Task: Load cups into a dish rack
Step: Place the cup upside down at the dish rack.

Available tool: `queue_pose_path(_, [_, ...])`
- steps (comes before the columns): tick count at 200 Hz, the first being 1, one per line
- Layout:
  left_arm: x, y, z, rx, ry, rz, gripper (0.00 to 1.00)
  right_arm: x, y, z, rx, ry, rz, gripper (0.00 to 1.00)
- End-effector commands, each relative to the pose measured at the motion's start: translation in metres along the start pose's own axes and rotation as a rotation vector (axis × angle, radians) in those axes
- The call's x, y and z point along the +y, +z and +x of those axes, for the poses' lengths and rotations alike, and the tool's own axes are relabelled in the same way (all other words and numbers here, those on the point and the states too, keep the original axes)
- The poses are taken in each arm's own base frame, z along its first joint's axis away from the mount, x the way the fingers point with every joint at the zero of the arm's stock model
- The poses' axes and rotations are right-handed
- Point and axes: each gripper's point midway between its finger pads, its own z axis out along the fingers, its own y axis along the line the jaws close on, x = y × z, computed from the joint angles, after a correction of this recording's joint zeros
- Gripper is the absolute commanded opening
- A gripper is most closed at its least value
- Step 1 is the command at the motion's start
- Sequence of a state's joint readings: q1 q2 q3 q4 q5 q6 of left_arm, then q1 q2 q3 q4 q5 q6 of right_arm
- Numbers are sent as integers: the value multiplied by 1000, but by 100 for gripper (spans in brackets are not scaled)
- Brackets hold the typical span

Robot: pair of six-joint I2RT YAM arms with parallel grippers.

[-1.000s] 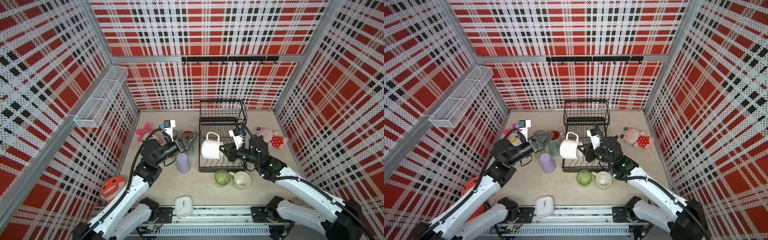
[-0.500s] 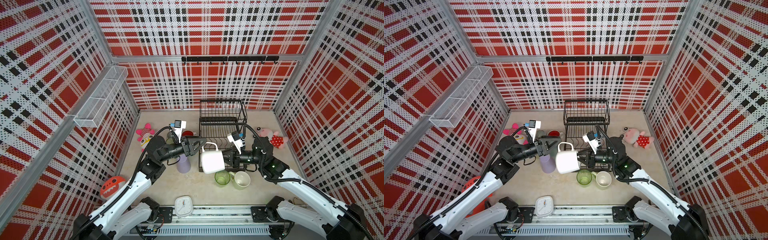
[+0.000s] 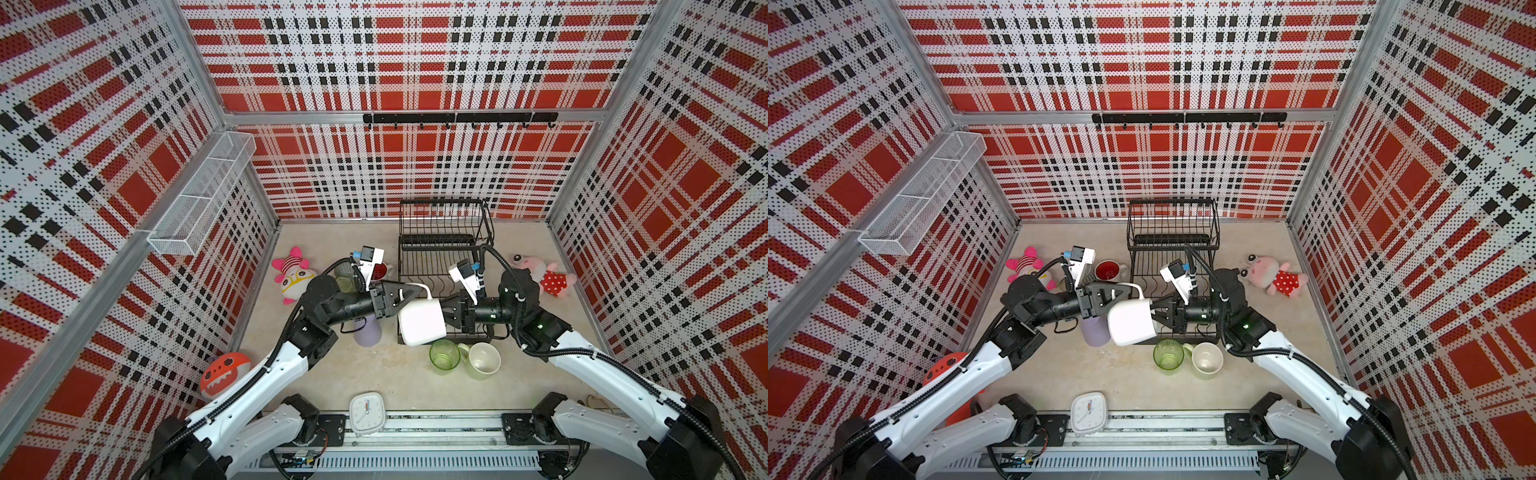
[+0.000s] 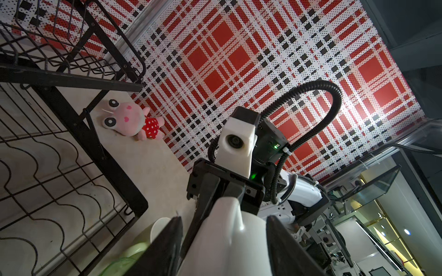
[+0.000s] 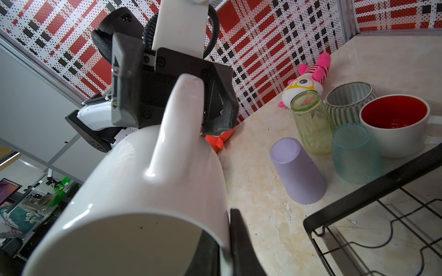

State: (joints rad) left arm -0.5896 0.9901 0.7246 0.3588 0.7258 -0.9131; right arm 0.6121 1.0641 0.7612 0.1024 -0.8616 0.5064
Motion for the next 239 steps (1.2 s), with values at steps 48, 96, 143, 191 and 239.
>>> queue_pose_path(48, [6, 6, 5, 12, -23, 4, 19, 12, 4, -19, -24, -96, -52, 0])
queue_pose_path(96, [14, 8, 1, -11, -35, -14, 0, 5, 6, -14, -19, -94, -34, 0])
queue_pose_path(143, [33, 6, -11, -93, -86, -78, 0, -8, 6, -11, -21, -89, 26, 6])
queue_pose_path(191, [72, -5, -23, -234, -175, -211, 0, -40, 12, 4, 10, -42, 86, 35])
queue_pose_path(239, [109, -20, -24, -308, -249, -299, 0, -74, 1, 17, 16, -23, 187, 49])
